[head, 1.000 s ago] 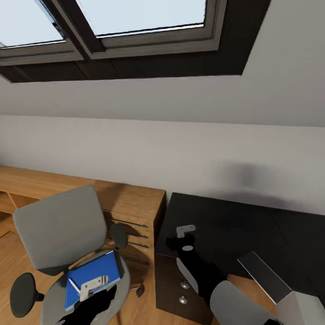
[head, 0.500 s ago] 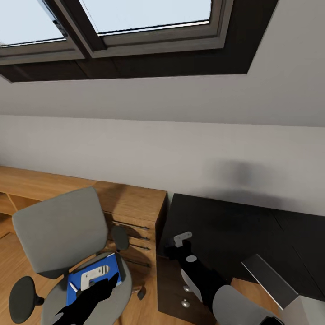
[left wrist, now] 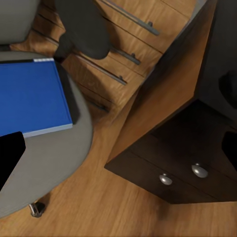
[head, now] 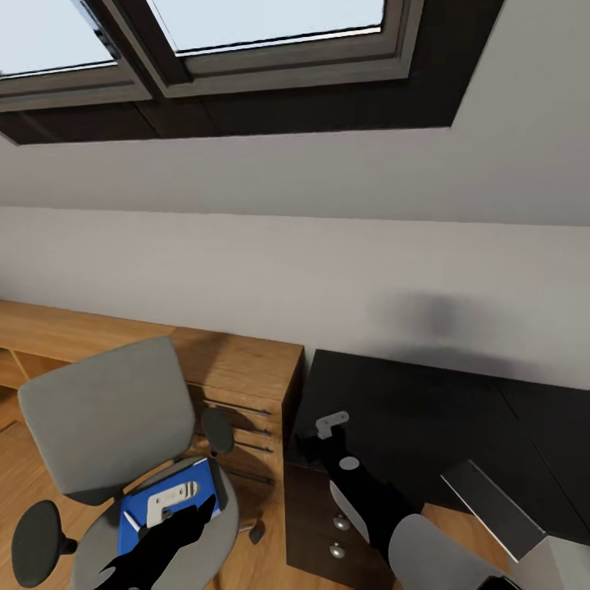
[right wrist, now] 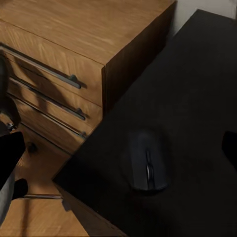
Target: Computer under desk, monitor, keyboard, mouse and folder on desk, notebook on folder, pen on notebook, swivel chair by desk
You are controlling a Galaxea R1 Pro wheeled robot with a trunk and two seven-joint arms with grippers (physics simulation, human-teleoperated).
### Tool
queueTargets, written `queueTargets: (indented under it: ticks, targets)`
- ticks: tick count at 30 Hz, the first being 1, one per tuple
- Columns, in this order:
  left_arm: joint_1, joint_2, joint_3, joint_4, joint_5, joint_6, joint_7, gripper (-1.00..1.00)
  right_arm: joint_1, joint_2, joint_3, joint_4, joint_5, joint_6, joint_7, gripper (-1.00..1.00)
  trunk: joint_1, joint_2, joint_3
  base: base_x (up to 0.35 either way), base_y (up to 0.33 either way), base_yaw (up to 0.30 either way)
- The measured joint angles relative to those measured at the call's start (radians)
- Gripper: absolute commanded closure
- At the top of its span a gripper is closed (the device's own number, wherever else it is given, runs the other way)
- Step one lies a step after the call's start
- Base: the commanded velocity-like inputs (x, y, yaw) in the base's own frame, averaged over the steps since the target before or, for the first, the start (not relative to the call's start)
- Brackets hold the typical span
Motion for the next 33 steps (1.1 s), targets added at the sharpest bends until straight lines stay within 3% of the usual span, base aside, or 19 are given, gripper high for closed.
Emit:
queueTargets:
  ticks: [15,26,33]
  targets:
    - [0.000,0.000,-0.005,0.000,0.000,0.001,0.001,-1.00,0.000,0.000,-0.002,-0.037,-0.001,-0.001,0.000,-1.00,0.058,-0.105,-0.047,0.000,0.000,0.000]
    - [0.000,0.002,-0.006,0.001,-0.001,0.001,0.001,-1.00,0.000,-0.010,-0.003,-0.036,-0.001,0.000,0.002,-1.00,0.058,-0.105,-0.047,0.008,0.000,0.000]
    - [0.000,0.002,-0.006,0.003,-0.001,0.002,0.001,-1.00,0.000,-0.016,-0.002,-0.034,-0.002,0.000,0.005,-1.00,0.057,-0.105,-0.047,0.186,0.000,0.000]
